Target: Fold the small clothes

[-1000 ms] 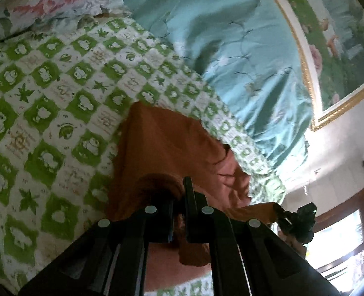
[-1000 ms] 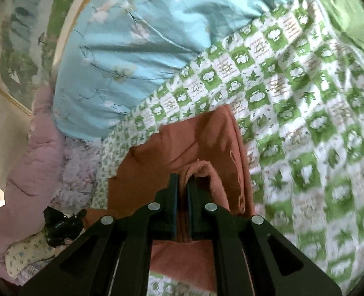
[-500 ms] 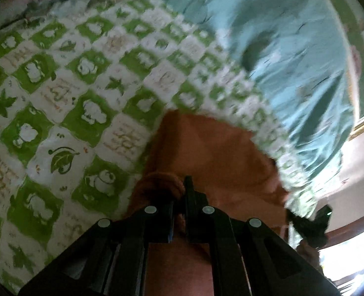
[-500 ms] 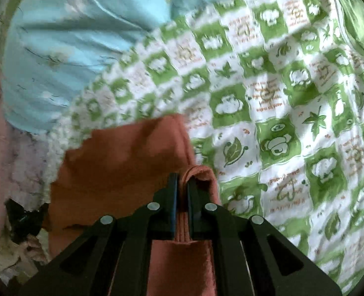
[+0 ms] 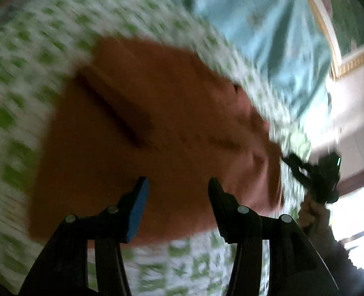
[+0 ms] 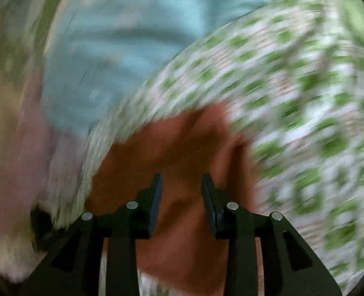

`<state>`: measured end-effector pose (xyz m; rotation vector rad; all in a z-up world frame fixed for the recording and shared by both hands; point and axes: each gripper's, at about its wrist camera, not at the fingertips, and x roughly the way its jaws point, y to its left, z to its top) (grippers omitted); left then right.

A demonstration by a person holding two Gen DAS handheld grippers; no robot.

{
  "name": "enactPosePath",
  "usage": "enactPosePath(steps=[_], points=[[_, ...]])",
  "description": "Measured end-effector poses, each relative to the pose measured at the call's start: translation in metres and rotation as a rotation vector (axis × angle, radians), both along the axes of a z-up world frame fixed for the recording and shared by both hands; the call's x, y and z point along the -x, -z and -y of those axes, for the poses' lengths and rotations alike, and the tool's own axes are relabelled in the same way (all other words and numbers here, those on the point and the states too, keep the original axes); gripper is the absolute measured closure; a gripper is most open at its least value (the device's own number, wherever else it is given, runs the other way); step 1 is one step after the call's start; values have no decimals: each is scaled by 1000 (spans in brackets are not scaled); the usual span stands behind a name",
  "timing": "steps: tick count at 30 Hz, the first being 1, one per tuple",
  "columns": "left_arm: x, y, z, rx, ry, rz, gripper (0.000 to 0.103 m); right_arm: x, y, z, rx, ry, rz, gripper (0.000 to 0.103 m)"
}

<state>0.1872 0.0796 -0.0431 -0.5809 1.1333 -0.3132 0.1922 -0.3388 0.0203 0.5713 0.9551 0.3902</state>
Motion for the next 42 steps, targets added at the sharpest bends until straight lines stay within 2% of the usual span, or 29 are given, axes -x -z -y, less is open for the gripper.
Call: enactPosePath(steps=[1, 3, 5, 8, 10, 13, 15, 17, 19, 21, 24, 26, 31, 34, 38, 42], points=[[-3, 8, 14, -8, 32, -16, 53, 1, 5, -24, 27, -107, -21, 68], [-12, 18, 26, -54, 36, -49, 53, -1, 19, -62, 102, -270, -78, 68], [-24, 23, 29, -37, 28, -61, 50, -2, 32, -93, 211, -399, -122, 68], [-48, 26, 26, -54, 34, -62, 53, -12, 40, -108, 282, -457, -121, 68], [-69, 23, 19, -66, 20, -58, 59, -26, 42, -102, 311, -431, -111, 70], [-104, 6, -7, -133, -87, 12, 60, -59, 39, -79, 364, -303, -87, 74], [-126, -9, -28, -144, -183, 65, 57, -79, 28, -50, 327, -155, -57, 74], [-144, -18, -48, -114, -263, 95, 56, -91, 13, -23, 291, -7, -22, 74], [-154, -26, -59, -131, -317, 109, 55, -95, 1, -7, 270, 90, 4, 73], [-158, -33, -68, -143, -361, 122, 54, -90, -10, 3, 245, 135, 20, 72], [-147, -37, -80, -116, -408, 134, 48, -76, -21, 7, 219, 128, 44, 72], [-134, -34, -80, -111, -424, 117, 48, -61, -22, 15, 218, 112, 39, 72], [-79, -20, -78, -81, -424, 59, 48, -35, -6, -11, 173, 73, -23, 72], [-42, -19, -73, -83, -428, 51, 48, -15, 2, -29, 166, 44, -46, 72], [4, -20, -66, -66, -412, 41, 48, 6, 13, -49, 161, 26, -71, 72], [31, -16, -53, -53, -349, 11, 45, 33, 18, -59, 145, 38, -96, 71]])
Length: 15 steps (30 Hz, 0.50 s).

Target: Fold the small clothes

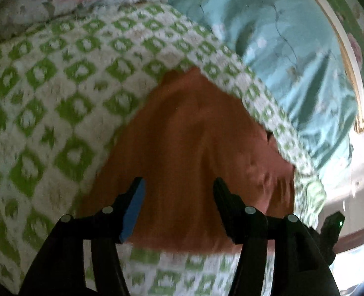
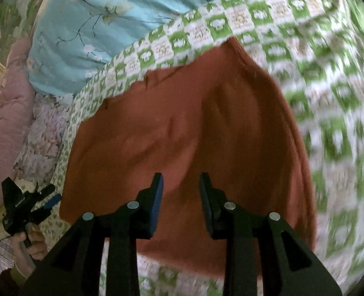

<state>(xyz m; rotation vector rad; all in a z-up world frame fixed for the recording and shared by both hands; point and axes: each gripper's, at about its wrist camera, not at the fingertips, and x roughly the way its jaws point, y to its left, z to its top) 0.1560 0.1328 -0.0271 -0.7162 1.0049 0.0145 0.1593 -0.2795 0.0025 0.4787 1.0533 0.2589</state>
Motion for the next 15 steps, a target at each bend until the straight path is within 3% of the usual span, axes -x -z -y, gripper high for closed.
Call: enactPosePath(steps=[8, 11, 15], points=[[38, 19, 18, 49, 64, -66, 42, 35, 0, -13, -33, 36, -20, 70], [46, 25, 22, 52, 53, -91, 40, 43, -2, -19, -49, 34, -19, 62], [52, 34, 22, 82, 28, -105, 36, 51, -6, -26, -53, 23, -12, 61]])
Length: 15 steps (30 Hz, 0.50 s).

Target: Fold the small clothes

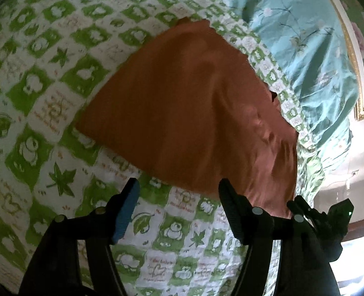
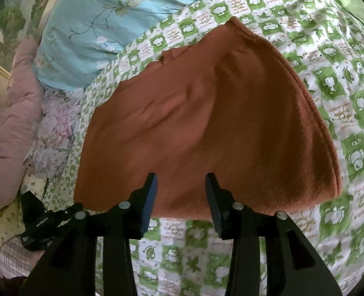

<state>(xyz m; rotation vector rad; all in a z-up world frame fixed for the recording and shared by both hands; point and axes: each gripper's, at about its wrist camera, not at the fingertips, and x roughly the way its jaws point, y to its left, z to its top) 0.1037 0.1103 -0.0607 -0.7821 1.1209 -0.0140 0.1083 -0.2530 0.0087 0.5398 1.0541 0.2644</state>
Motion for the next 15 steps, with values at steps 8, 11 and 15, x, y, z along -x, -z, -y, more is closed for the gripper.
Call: enactPosePath(steps=[8, 11, 15], points=[[7, 11, -12, 64, -99, -3, 35, 5, 1, -7, -7, -44, -13, 60], [6, 16, -18, 82, -147, 2, 34, 4, 2, -7, -10, -53, -22, 60], [-3, 24, -23, 104, -203, 11, 33, 1, 3, -8, -5, -74, -26, 60]])
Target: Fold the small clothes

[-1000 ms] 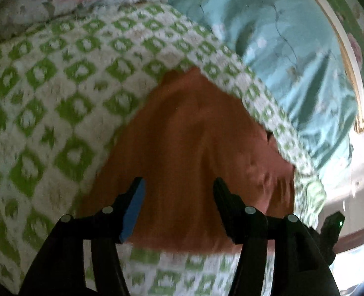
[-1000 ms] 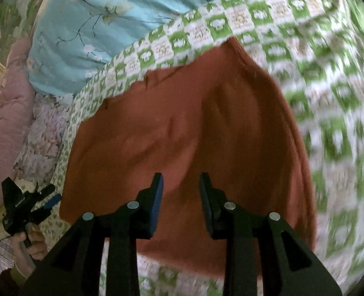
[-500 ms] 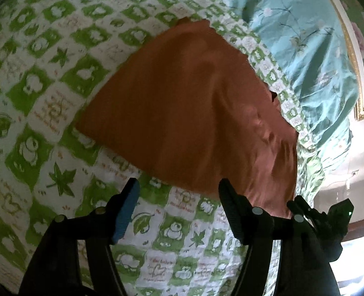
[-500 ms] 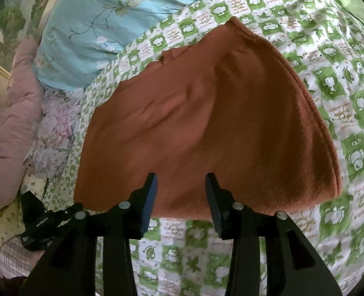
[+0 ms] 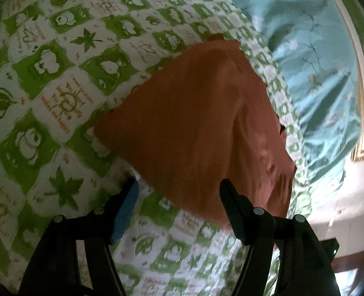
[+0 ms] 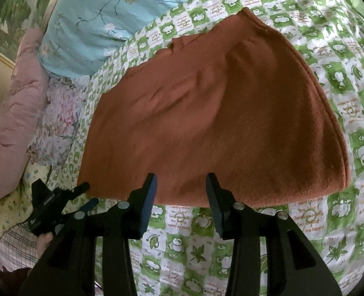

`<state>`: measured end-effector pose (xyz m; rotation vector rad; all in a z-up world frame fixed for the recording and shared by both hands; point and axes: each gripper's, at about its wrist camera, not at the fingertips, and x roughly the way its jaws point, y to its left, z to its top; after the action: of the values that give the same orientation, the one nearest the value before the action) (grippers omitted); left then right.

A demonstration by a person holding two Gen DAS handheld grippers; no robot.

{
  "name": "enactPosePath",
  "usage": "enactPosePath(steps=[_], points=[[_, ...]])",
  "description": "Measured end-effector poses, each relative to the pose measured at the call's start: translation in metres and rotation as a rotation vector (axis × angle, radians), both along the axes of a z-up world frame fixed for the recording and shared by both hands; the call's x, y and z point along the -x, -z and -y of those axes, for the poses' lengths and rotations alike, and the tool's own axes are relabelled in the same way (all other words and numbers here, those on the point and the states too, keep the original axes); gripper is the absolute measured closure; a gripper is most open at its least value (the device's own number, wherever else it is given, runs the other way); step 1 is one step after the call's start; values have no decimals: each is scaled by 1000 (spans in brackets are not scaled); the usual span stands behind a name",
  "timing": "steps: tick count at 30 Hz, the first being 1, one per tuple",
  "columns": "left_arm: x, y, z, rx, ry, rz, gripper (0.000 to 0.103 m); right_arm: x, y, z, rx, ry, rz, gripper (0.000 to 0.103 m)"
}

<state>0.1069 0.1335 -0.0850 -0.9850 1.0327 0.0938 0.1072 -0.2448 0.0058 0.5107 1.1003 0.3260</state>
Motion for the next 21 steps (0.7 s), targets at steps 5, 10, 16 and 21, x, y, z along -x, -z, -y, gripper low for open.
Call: enactPosePath(steps=[5, 10, 16, 21], points=[[-21, 1, -4, -43, -43, 31, 32, -6, 2, 3, 1, -19, -8, 60], [-38, 0, -12, -60, -90, 42, 35, -14, 5, 13, -6, -23, -18, 60], [-48, -10, -9, -116, -59, 46, 75, -23, 6, 27, -19, -11, -15, 60], [-60, -58, 30, -263, 91, 139, 86, -32, 5, 40, -17, -5, 2, 60]])
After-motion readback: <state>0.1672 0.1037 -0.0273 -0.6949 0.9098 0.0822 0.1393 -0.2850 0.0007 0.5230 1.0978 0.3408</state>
